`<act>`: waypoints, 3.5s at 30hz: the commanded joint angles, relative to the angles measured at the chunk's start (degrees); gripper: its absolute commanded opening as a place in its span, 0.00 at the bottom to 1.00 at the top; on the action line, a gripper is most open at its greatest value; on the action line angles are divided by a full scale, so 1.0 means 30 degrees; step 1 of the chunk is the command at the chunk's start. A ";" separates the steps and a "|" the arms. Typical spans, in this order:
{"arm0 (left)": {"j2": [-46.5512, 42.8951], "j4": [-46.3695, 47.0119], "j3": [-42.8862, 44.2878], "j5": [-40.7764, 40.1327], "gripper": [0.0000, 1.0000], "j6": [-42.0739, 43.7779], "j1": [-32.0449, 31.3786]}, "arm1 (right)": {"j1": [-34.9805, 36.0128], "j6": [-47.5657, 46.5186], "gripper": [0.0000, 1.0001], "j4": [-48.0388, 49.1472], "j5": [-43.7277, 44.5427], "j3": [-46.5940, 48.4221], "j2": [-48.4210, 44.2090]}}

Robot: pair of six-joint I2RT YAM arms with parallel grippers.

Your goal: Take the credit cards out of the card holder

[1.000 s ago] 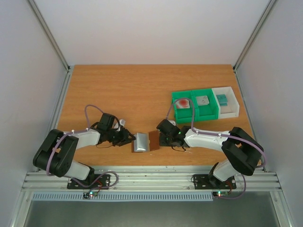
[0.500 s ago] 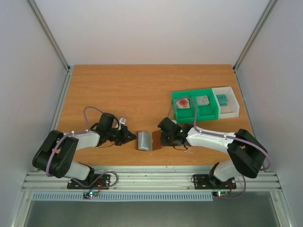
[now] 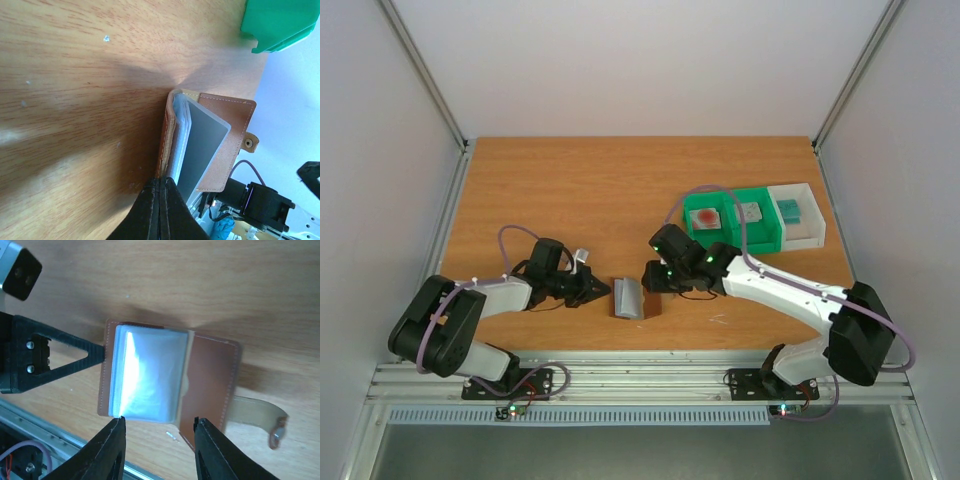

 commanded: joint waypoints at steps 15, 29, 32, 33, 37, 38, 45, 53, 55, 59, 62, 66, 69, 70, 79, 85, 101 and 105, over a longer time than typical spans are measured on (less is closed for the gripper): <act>0.0044 0.1394 0.0217 0.0043 0.21 -0.0610 -0.0372 | -0.0075 -0.0150 0.21 0.5090 -0.0193 -0.2871 0.4598; 0.1221 0.3461 -0.0050 0.0732 0.44 -0.0529 -0.0487 | -0.0164 0.0056 0.19 0.6148 -0.0400 -0.3950 0.5162; 0.1423 0.3653 -0.0021 0.0789 0.41 -0.0534 -0.0543 | -0.0164 0.0112 0.19 0.6243 -0.0507 -0.3999 0.5188; 0.1471 0.3705 -0.0021 0.0793 0.37 -0.0556 -0.0569 | -0.0164 0.0114 0.19 0.6276 -0.0570 -0.4003 0.5140; 0.1275 0.3843 -0.0129 0.0840 0.20 -0.0865 -0.0706 | -0.0164 0.0129 0.21 0.6010 -0.0787 -0.3812 0.4701; 0.1075 0.3590 -0.0137 0.0723 0.16 -0.0883 -0.0717 | -0.0164 0.0142 0.23 0.5779 -0.0927 -0.3683 0.4493; -0.0479 0.1380 -0.0022 0.0058 0.01 -0.0306 -0.0831 | -0.0136 0.1210 0.46 0.4797 -0.2411 -0.2878 0.2261; -0.0974 0.0056 0.0386 -0.0241 0.00 0.0181 -0.1049 | -0.0132 0.1631 0.68 0.4736 -0.3342 -0.1345 0.2613; -0.0991 0.0051 0.0367 -0.0252 0.00 0.0175 -0.1053 | -0.0129 0.1473 0.69 0.4443 -0.3531 -0.0808 0.3229; -0.1240 -0.0104 0.0268 -0.0447 0.01 0.0198 -0.1045 | -0.0134 0.1140 0.66 0.3442 -0.2317 -0.0633 0.3559; -0.1084 -0.0055 0.0236 -0.0515 0.00 0.0314 -0.1045 | -0.0204 0.0858 0.60 0.3309 -0.1582 -0.1397 0.3458; -0.0700 0.0218 0.0181 -0.0378 0.00 0.0301 -0.1045 | -0.0222 0.0789 0.47 0.3066 -0.0373 -0.2685 0.3364; -0.0562 0.0198 0.0077 -0.0576 0.00 0.0485 -0.1045 | -0.0244 0.0658 0.40 0.3022 0.0962 -0.3705 0.3192; -0.0451 0.0223 0.0065 -0.0601 0.00 0.0527 -0.1045 | -0.0273 0.0582 0.38 0.3025 0.1060 -0.3885 0.3243; -0.0089 0.0410 -0.0245 -0.0847 0.00 0.0623 -0.1046 | -0.0310 0.0124 0.28 0.2435 0.0501 -0.3563 0.2106; 0.0046 0.0245 -0.0310 -0.1010 0.07 0.0872 -0.1045 | -0.0288 0.0222 0.28 0.1648 -0.0497 -0.2557 0.0286; -0.0926 -0.2511 0.0332 -0.1999 0.20 0.1938 -0.1045 | -0.0289 0.0560 0.22 0.6119 -0.4917 -0.1809 0.2882; -0.1491 -0.5044 0.0851 -0.3274 0.18 0.2958 -0.1045 | -0.0601 0.0478 0.22 0.7562 -0.5058 -0.2801 0.3730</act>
